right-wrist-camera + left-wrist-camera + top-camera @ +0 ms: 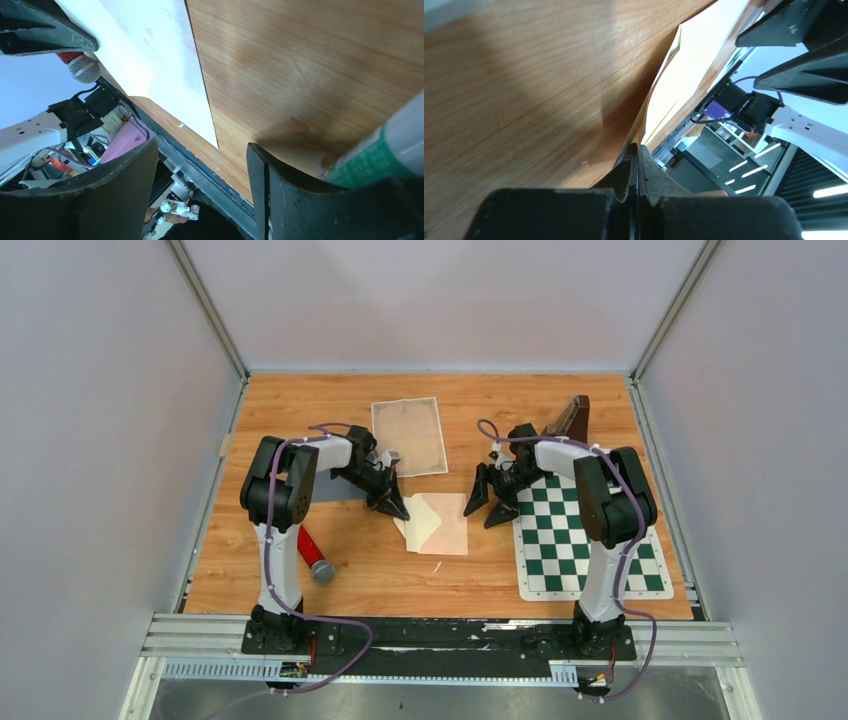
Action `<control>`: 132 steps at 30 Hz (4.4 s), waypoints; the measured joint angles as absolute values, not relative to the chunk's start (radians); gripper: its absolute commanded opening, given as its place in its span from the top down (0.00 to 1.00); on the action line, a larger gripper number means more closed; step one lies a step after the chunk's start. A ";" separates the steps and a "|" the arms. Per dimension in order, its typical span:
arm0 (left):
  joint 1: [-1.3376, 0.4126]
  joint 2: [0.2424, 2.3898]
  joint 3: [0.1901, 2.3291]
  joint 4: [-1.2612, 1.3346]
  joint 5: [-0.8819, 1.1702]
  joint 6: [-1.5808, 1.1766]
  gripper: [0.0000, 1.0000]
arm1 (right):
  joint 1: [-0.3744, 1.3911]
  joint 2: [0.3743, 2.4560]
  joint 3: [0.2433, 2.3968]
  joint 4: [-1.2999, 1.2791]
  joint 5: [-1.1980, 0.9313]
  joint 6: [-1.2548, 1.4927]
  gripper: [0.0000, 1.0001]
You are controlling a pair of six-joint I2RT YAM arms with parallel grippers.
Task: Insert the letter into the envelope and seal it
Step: Place the letter in the envelope.
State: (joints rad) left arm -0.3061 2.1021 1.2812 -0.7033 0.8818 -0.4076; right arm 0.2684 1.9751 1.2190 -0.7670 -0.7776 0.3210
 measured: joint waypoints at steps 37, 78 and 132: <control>-0.365 2.215 1.386 -0.582 0.966 -0.450 1.00 | 0.370 2.008 1.258 -0.712 -0.742 0.440 0.34; -0.419 2.186 1.420 -0.616 0.858 -0.400 1.00 | 0.400 2.026 1.277 -0.696 -0.750 0.428 0.35; -0.391 2.186 1.491 -0.777 0.736 -0.376 0.80 | 0.332 2.045 1.334 -0.752 -0.694 0.427 0.33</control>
State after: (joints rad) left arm -0.3908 2.1857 1.4910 -0.7769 0.7361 -0.3763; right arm 0.3325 2.0445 1.3338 -0.7521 -0.6945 0.4274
